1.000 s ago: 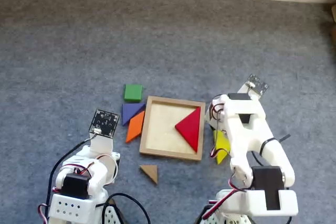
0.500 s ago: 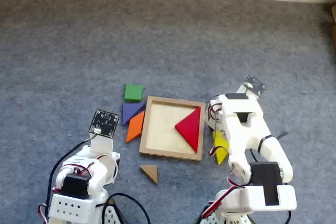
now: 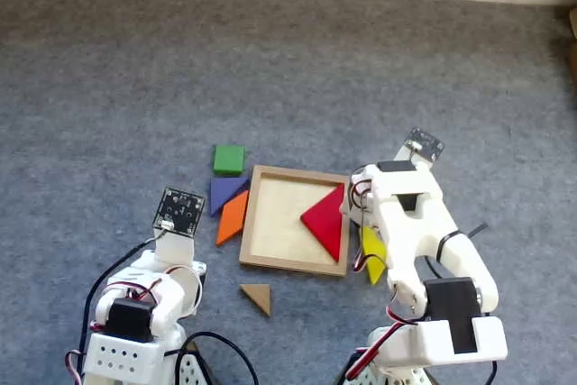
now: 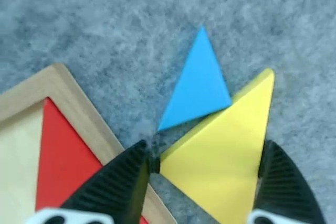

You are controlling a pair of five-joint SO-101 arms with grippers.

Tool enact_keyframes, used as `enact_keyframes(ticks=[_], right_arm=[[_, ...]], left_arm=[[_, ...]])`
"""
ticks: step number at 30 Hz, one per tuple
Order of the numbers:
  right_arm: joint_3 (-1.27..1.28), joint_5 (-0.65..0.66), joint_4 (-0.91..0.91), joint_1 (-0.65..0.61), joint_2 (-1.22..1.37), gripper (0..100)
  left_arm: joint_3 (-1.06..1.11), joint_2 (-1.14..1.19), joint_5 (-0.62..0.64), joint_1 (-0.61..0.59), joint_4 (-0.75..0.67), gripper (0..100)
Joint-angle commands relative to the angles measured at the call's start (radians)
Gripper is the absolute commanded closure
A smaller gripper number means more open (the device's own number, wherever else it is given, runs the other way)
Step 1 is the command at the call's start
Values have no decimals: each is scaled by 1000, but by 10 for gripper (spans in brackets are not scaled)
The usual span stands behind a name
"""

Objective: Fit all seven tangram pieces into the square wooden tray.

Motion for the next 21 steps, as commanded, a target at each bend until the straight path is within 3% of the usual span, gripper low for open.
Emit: enact_keyframes(ticks=[1,17,21], right_arm=[[-5,14,42,-36,2,716],[-13,15,42,-119,4,712],[-7,15,44,-162,4,653]], left_arm=[[19,-22,9,-8,2,995],[19,-22,9,-8,2,995],[19,-22,9,-8,2,995]])
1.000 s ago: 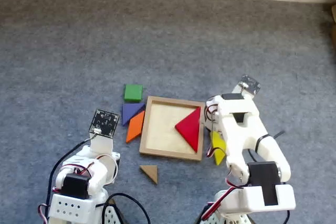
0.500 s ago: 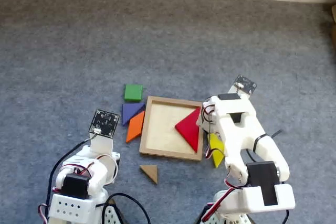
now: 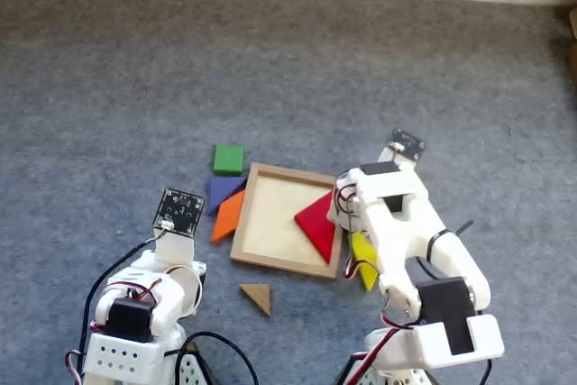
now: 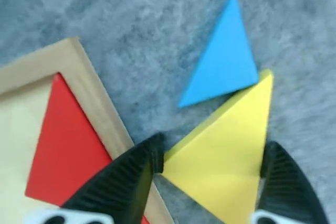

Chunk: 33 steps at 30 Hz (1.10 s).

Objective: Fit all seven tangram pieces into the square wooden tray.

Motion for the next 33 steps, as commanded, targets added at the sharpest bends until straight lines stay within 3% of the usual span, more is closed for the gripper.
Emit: enact_keyframes(ticks=[1,24,33], right_arm=[[-5,15,16,-70,4,636],[-4,17,77,-13,8,631],[-4,17,79,13,7,728]], left_arm=[[19,-22,9,-8,2,995],[19,-22,9,-8,2,995],[19,-22,9,-8,2,995]])
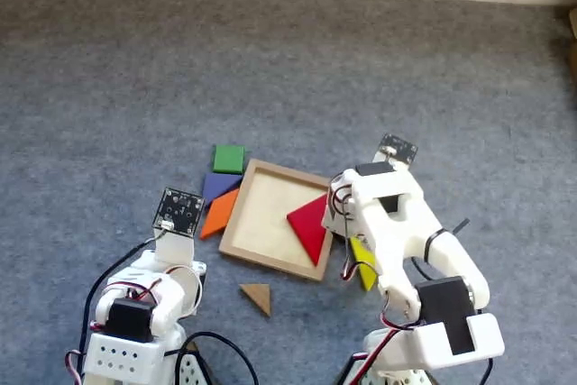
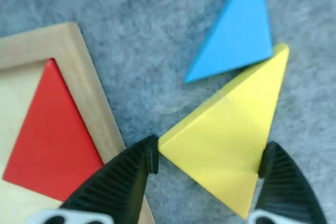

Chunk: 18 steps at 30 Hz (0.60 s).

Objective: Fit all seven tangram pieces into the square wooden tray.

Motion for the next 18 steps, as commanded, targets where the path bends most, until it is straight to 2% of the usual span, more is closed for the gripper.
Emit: enact_keyframes(ticks=[1,18], right_arm=[[-4,9,18,21,8,728],[30,63,42,65,1,731]], left_arm=[[19,-22,9,-8,2,995],[19,-22,9,-8,2,995]])
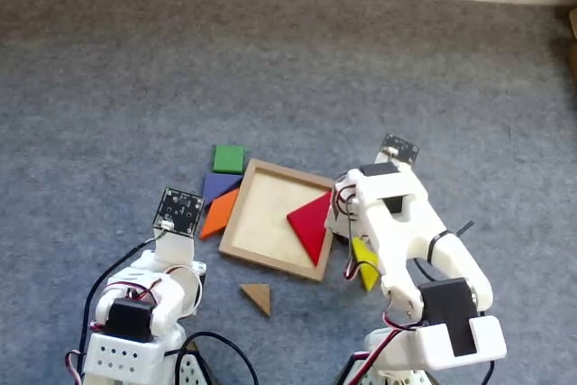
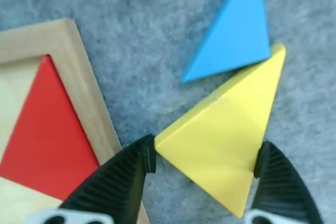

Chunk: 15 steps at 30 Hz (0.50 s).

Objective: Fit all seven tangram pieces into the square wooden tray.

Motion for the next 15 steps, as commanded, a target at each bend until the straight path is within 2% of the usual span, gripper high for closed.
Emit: enact_keyframes(ticks=[1,13,15], right_arm=[[10,28,54,33,1,731],[85,69,104,25,-263,732],[93,112,104,25,-311,741]], left_arm=[[19,-22,9,-8,2,995],[19,-22,9,-8,2,995],[19,-22,9,-8,2,995]])
